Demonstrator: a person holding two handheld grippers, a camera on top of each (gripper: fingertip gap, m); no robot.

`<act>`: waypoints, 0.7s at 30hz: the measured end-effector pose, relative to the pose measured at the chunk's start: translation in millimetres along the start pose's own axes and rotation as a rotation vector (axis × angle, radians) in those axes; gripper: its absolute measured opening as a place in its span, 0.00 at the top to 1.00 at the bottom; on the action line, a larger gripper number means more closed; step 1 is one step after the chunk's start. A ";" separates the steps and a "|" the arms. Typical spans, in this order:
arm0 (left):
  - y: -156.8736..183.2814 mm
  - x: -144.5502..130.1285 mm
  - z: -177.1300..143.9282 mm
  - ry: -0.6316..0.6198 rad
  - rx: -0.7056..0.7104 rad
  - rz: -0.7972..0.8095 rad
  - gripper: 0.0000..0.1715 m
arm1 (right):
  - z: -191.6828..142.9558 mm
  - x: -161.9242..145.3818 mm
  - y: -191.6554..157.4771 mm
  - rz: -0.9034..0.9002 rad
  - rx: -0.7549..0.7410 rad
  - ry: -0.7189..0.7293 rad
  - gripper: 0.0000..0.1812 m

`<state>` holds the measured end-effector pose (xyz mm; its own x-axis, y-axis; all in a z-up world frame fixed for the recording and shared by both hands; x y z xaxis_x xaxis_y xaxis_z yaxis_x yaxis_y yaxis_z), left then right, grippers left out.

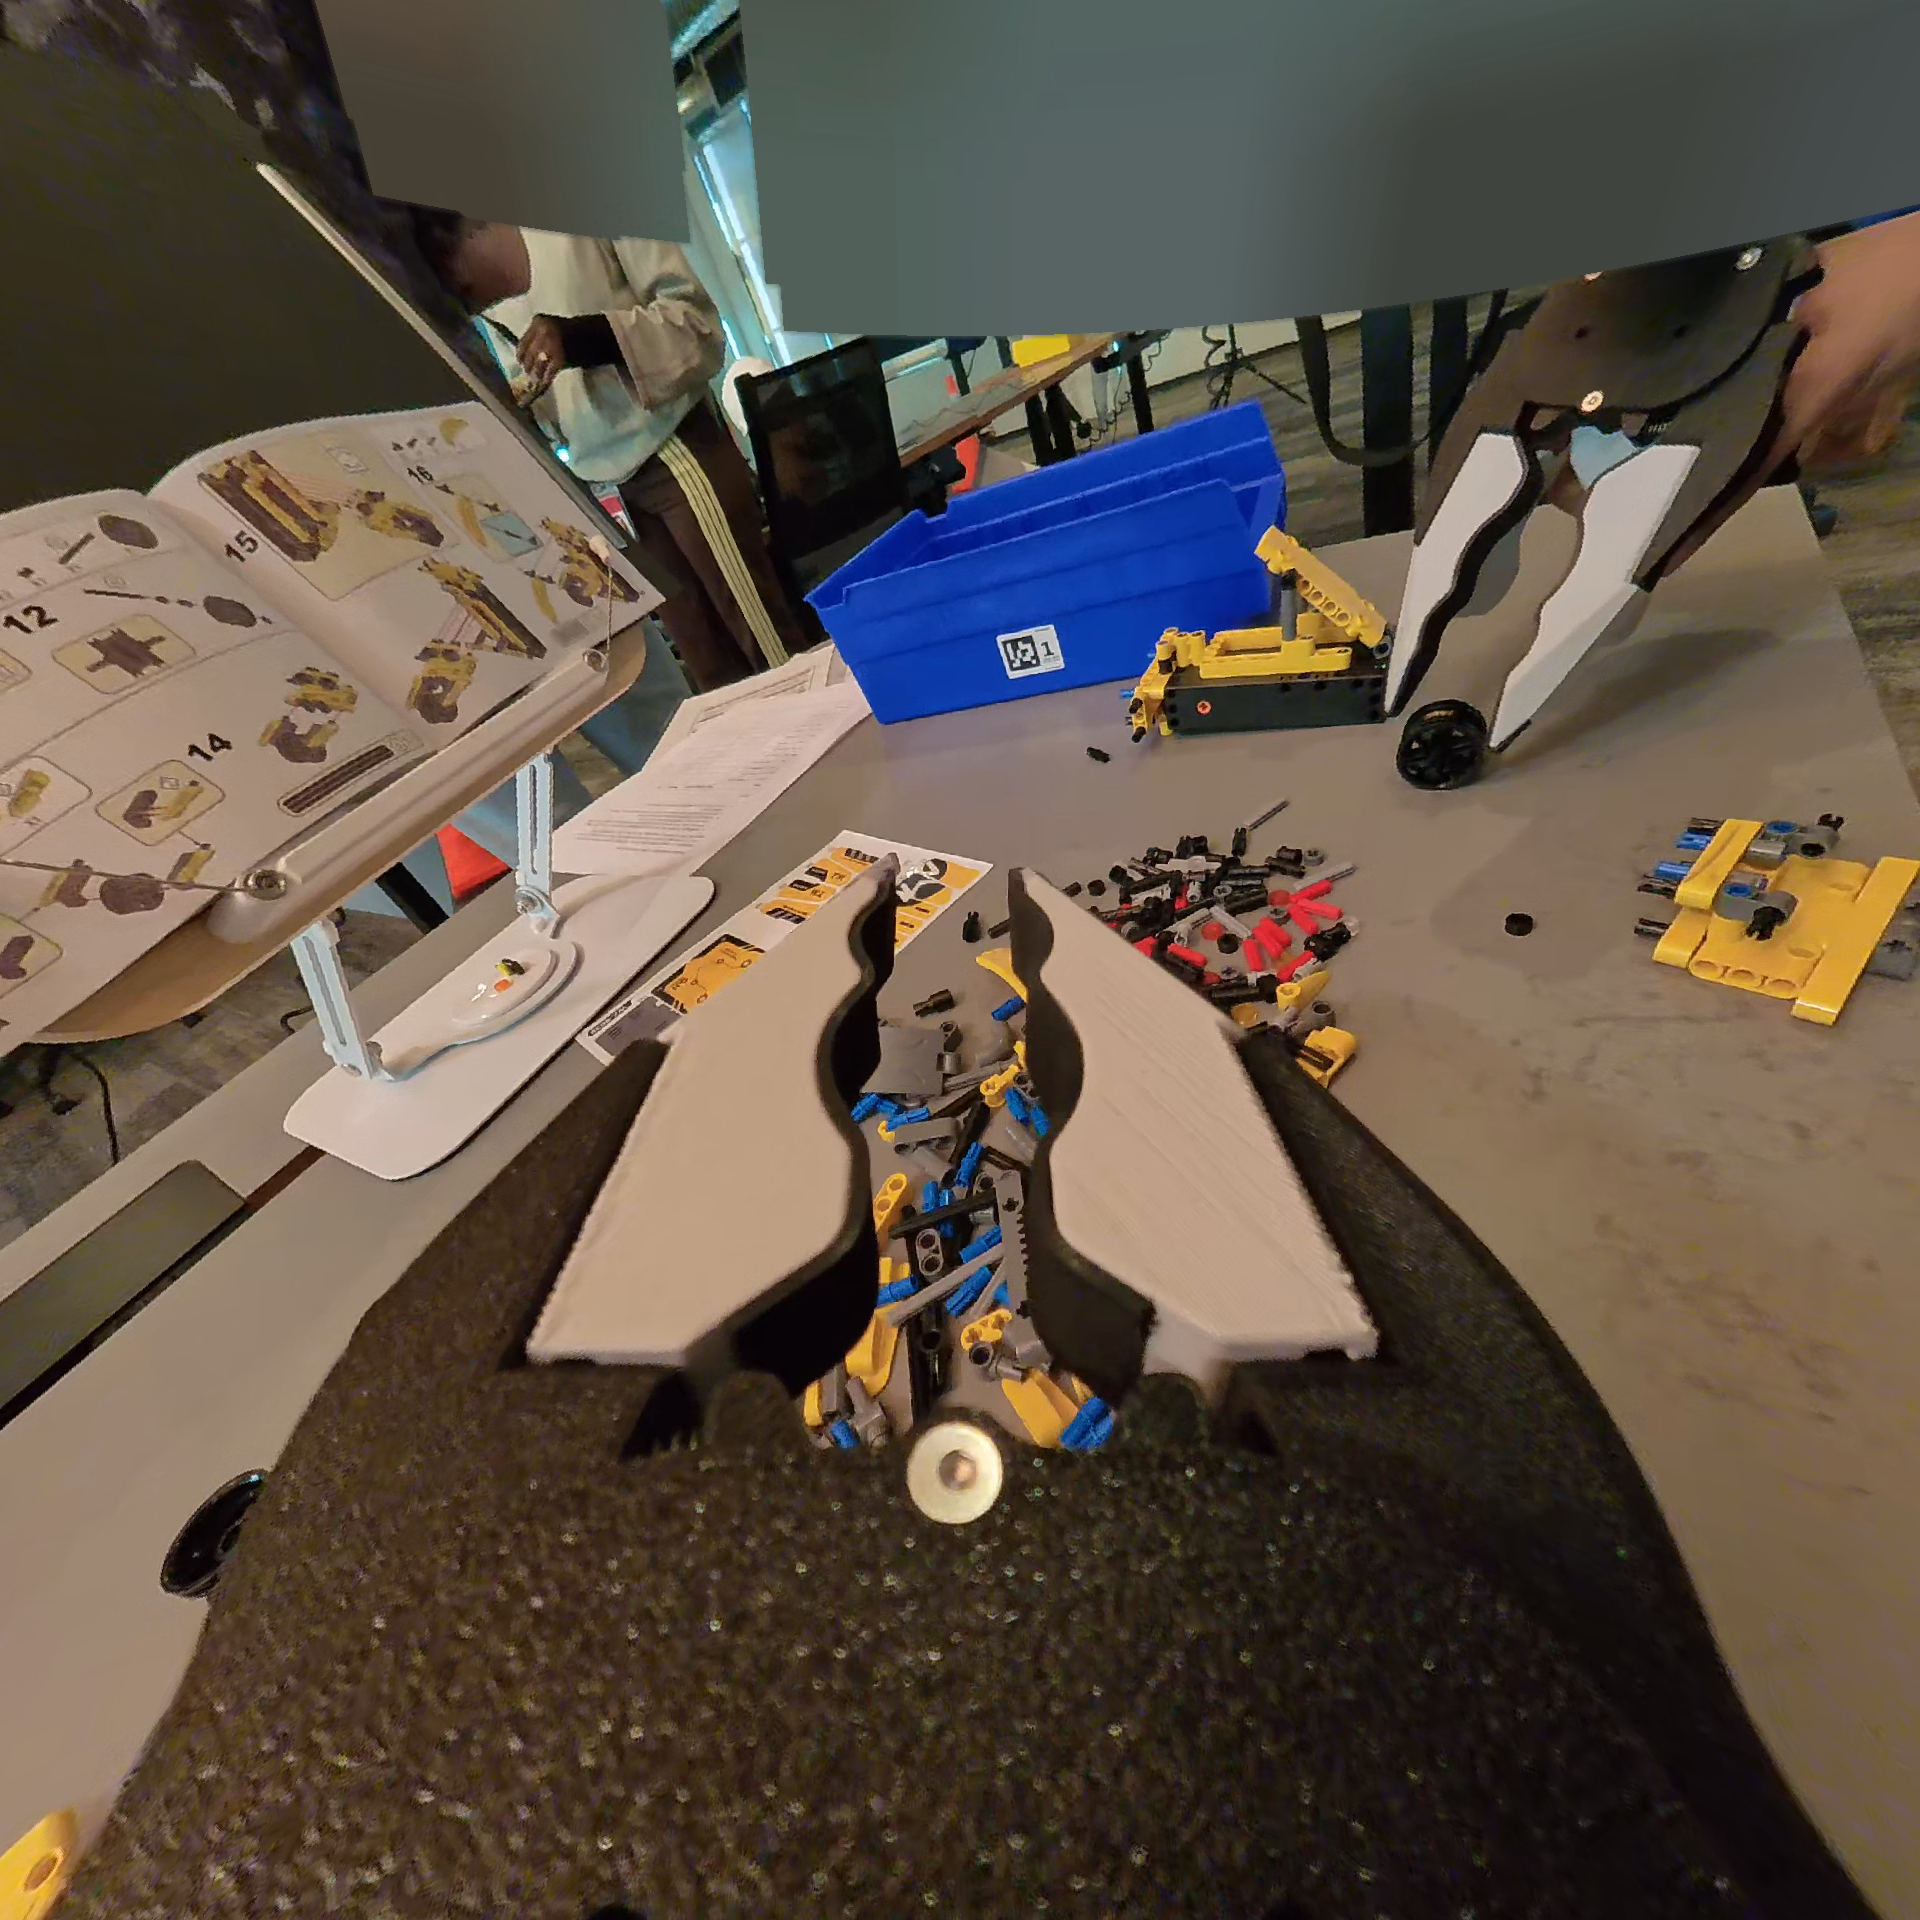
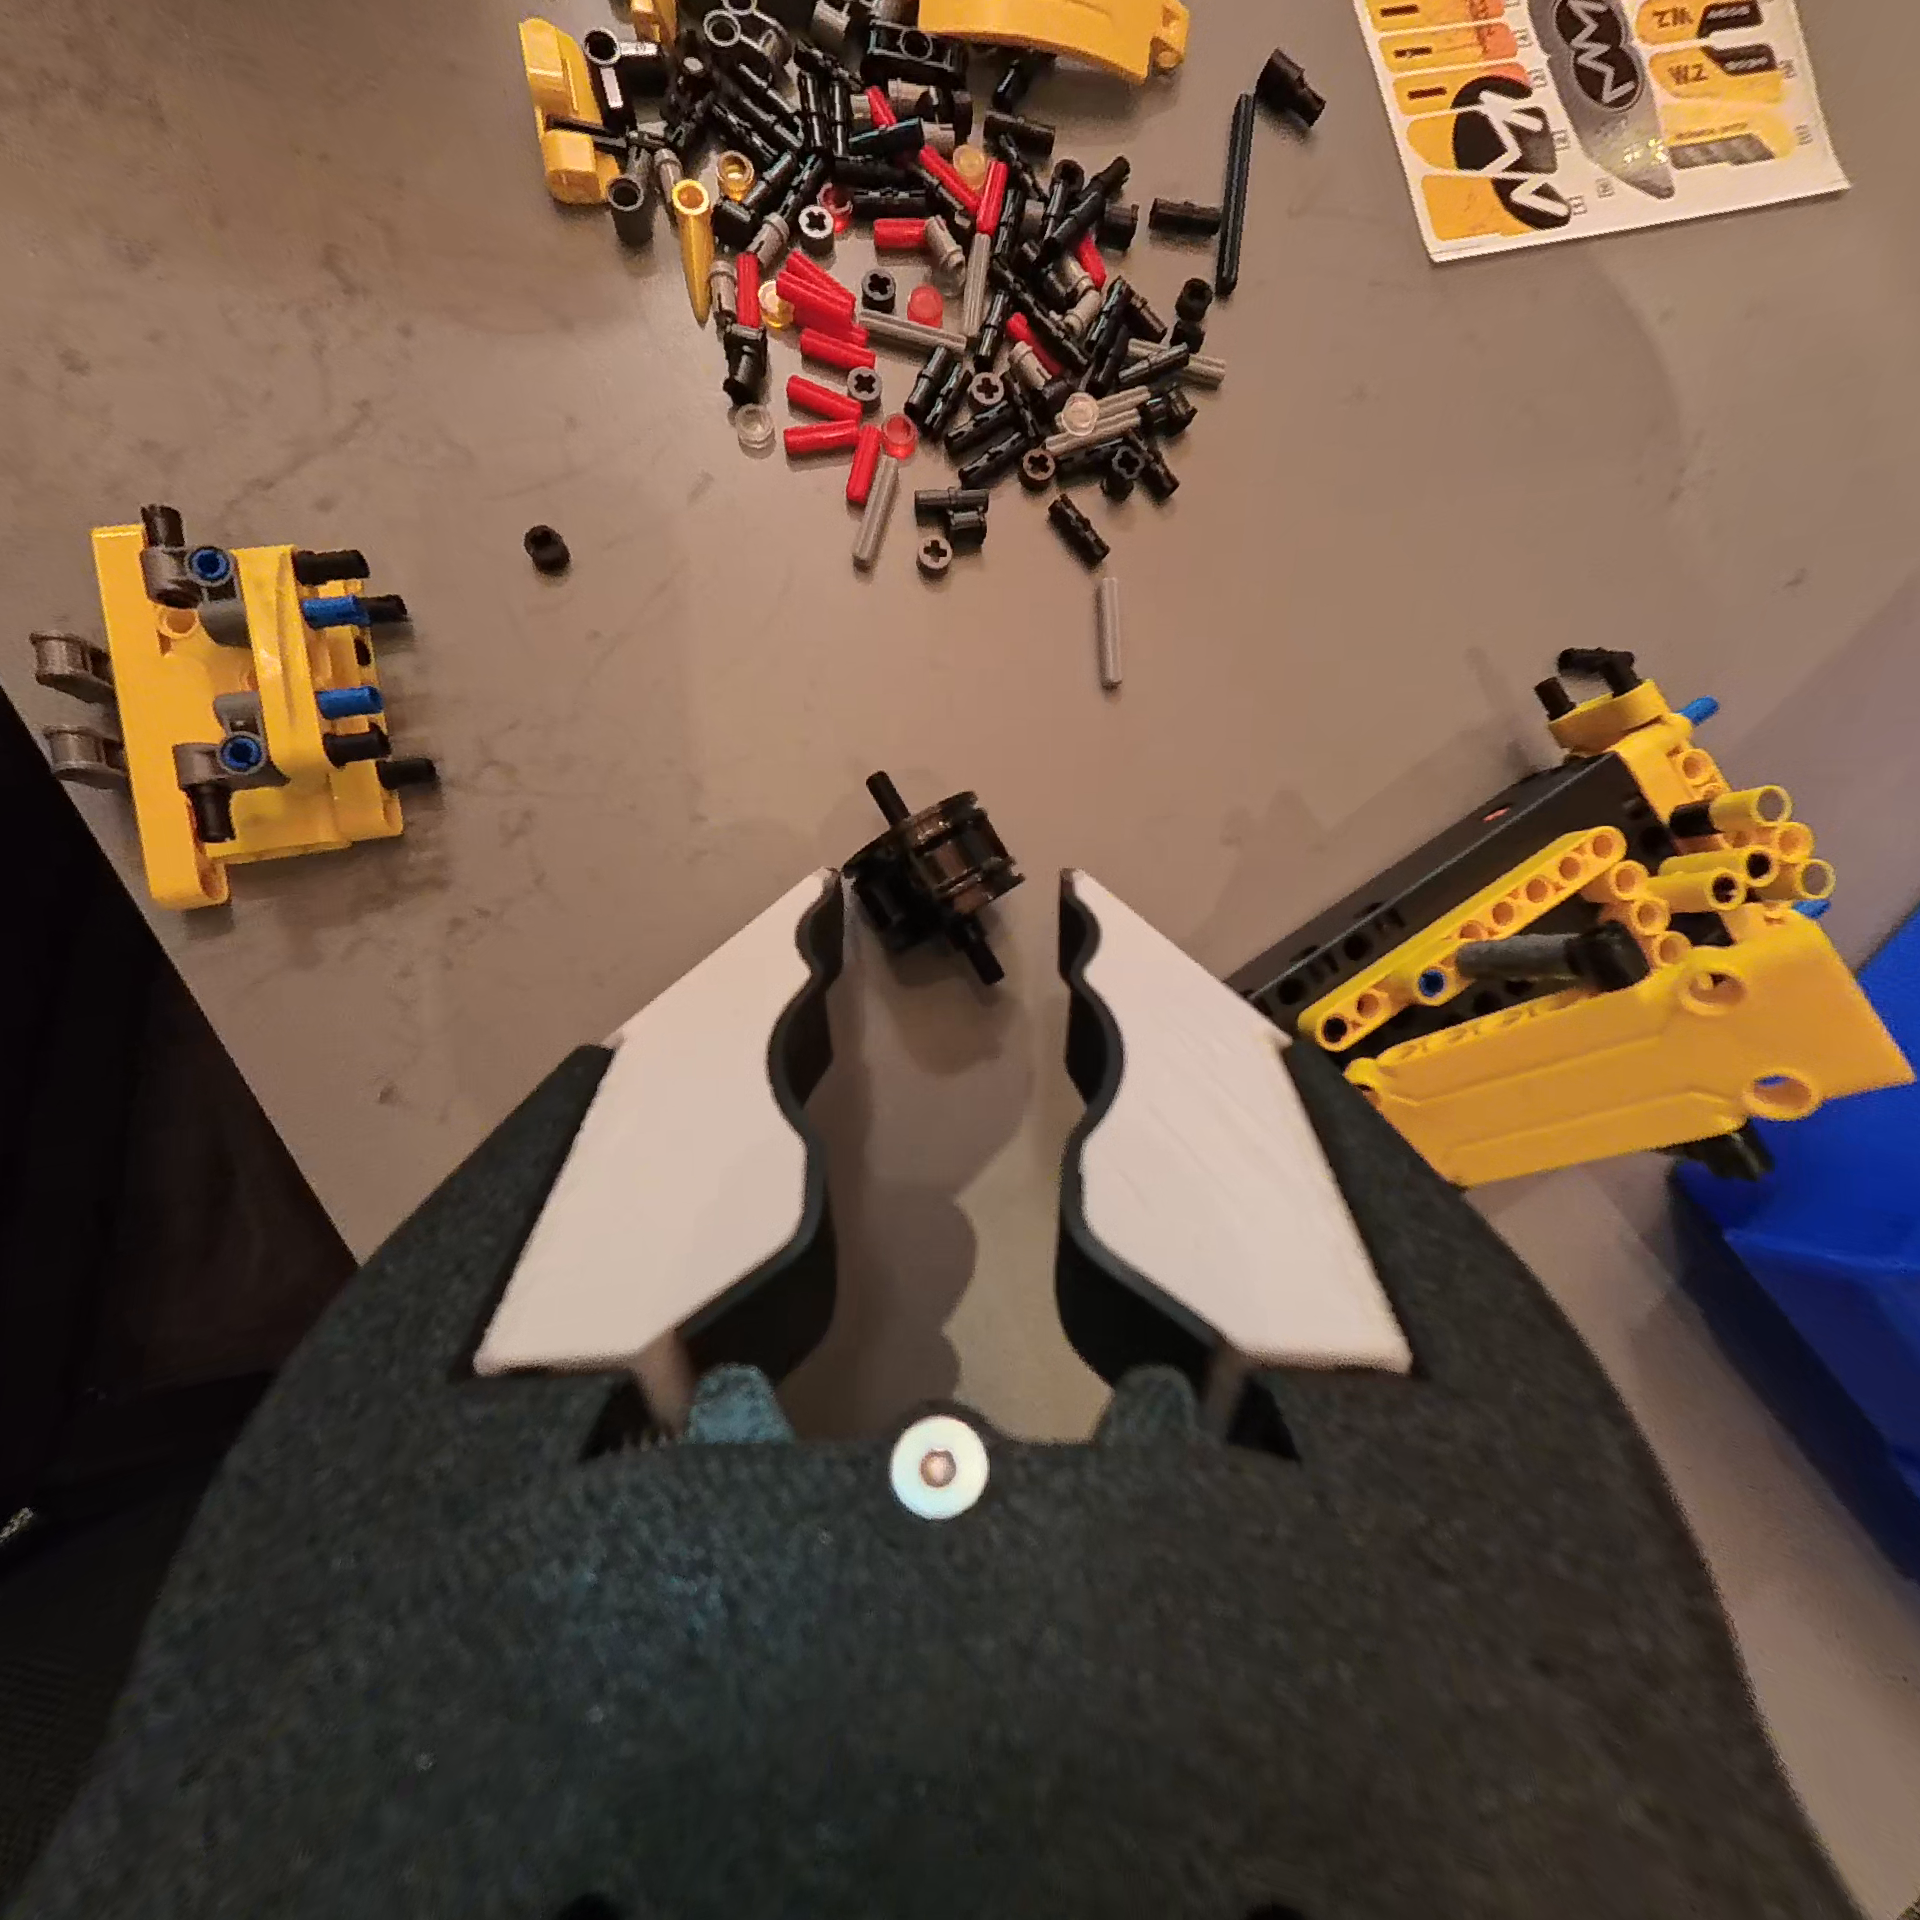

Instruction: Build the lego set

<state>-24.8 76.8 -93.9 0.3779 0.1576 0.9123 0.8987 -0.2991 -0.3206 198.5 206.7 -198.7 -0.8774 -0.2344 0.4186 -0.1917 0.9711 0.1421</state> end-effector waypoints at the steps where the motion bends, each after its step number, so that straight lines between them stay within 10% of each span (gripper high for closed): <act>1: 0.0 0.3 -0.2 0.002 -0.001 -0.001 0.88 | -0.3 0.1 0.0 0.001 -0.001 -0.001 0.76; 21: 1.0 0.5 0.6 0.002 -0.011 -0.012 0.88 | -34.2 30.7 30.8 0.128 -0.113 0.212 0.72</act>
<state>-23.6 77.1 -93.9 0.3664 0.1592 0.9167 0.9008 -0.3074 -0.3067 180.7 227.9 -150.8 -0.7775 -0.1261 0.6161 -0.0249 0.9851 0.1702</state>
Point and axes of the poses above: each gripper's, where its closed fingertips meet, z out along the fingers, x out of its top, y = z × x across the jaws, the point moved 1 cm from there along -z, back along the fingers, and after that the axes turned 11 degrees about -y, right-handed, at the moved point
